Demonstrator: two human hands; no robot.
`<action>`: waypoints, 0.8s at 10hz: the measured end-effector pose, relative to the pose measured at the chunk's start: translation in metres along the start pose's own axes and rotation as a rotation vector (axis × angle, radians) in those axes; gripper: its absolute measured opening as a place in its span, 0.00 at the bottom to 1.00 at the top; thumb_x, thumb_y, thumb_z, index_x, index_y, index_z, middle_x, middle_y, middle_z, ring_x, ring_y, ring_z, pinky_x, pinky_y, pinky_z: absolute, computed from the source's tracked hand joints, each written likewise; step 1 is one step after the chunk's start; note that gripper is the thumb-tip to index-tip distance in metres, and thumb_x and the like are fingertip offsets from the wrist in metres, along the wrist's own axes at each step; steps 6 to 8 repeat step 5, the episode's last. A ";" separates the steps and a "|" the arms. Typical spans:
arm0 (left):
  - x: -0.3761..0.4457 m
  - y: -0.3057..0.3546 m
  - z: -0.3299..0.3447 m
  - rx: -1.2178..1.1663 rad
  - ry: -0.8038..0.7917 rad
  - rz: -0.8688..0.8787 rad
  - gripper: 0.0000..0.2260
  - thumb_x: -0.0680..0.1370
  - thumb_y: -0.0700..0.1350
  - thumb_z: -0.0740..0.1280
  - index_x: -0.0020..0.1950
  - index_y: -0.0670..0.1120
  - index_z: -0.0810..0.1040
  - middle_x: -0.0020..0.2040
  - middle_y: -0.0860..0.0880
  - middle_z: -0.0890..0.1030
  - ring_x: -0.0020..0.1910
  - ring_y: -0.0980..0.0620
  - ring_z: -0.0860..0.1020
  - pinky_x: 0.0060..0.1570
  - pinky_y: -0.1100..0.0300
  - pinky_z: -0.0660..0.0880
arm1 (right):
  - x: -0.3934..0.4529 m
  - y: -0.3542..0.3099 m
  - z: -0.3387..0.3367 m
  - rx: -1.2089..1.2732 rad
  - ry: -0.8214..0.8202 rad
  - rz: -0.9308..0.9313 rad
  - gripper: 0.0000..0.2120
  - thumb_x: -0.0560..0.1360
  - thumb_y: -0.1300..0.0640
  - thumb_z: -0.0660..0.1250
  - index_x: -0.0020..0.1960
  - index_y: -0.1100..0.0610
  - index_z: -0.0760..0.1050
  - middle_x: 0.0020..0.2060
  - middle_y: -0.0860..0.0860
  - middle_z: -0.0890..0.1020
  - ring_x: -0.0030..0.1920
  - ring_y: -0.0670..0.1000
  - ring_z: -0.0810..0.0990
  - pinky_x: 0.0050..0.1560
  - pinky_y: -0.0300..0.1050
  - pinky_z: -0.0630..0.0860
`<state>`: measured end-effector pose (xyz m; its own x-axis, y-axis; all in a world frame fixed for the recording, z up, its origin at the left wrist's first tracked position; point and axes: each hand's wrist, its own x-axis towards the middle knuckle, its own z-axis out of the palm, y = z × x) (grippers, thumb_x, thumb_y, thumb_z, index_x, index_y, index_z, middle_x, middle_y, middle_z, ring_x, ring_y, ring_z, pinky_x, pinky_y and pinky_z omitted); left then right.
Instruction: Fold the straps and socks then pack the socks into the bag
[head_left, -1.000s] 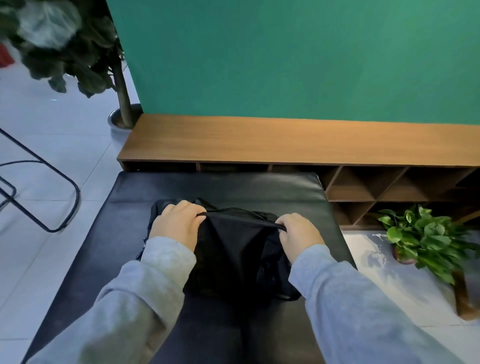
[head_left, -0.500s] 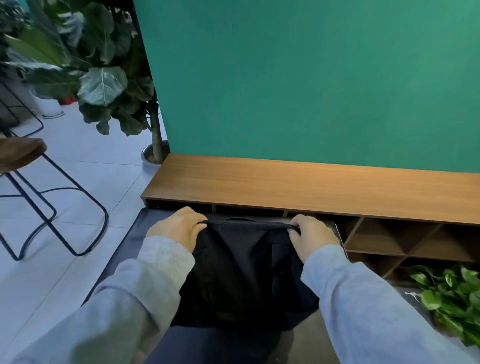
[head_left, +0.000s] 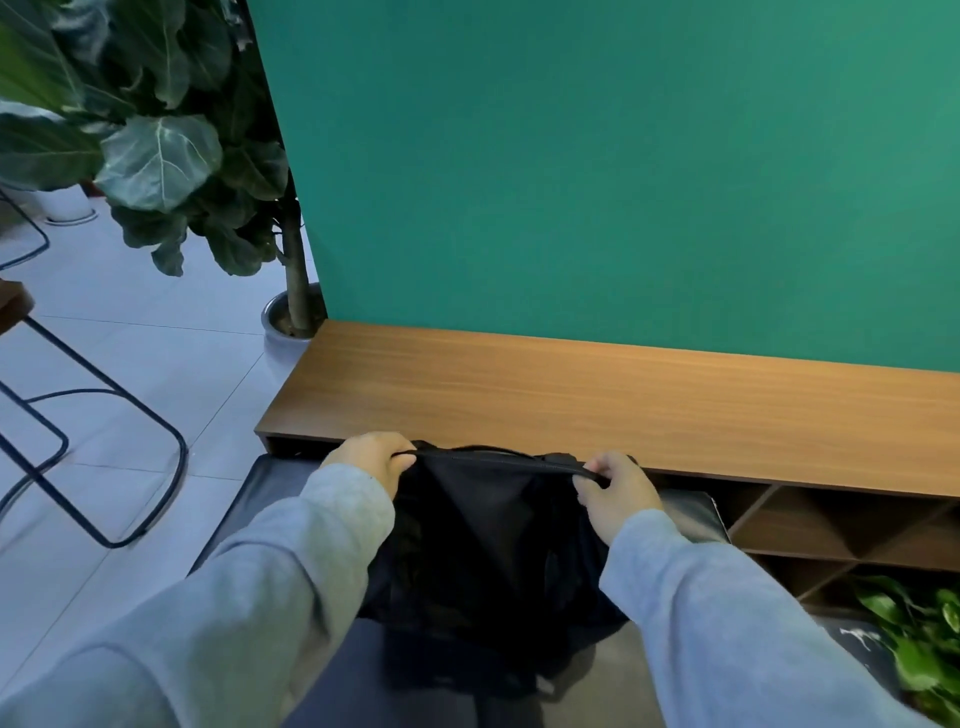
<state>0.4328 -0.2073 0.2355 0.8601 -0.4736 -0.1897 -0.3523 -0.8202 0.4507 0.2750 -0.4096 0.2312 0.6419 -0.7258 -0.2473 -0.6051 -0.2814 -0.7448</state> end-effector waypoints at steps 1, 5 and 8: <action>0.038 -0.002 -0.008 -0.097 0.076 -0.007 0.09 0.80 0.44 0.59 0.55 0.45 0.77 0.50 0.45 0.80 0.50 0.45 0.78 0.55 0.54 0.73 | 0.029 -0.023 0.013 -0.027 0.007 -0.079 0.06 0.78 0.57 0.63 0.44 0.54 0.67 0.40 0.50 0.74 0.33 0.47 0.70 0.32 0.38 0.64; 0.154 -0.025 -0.011 -0.005 0.114 0.184 0.18 0.78 0.42 0.64 0.66 0.50 0.65 0.77 0.51 0.49 0.75 0.41 0.50 0.73 0.48 0.44 | 0.138 -0.064 0.049 -0.257 -0.102 -0.379 0.21 0.74 0.57 0.68 0.63 0.53 0.63 0.68 0.50 0.61 0.60 0.50 0.70 0.49 0.35 0.60; 0.154 -0.025 -0.011 -0.005 0.114 0.184 0.18 0.78 0.42 0.64 0.66 0.50 0.65 0.77 0.51 0.49 0.75 0.41 0.50 0.73 0.48 0.44 | 0.138 -0.064 0.049 -0.257 -0.102 -0.379 0.21 0.74 0.57 0.68 0.63 0.53 0.63 0.68 0.50 0.61 0.60 0.50 0.70 0.49 0.35 0.60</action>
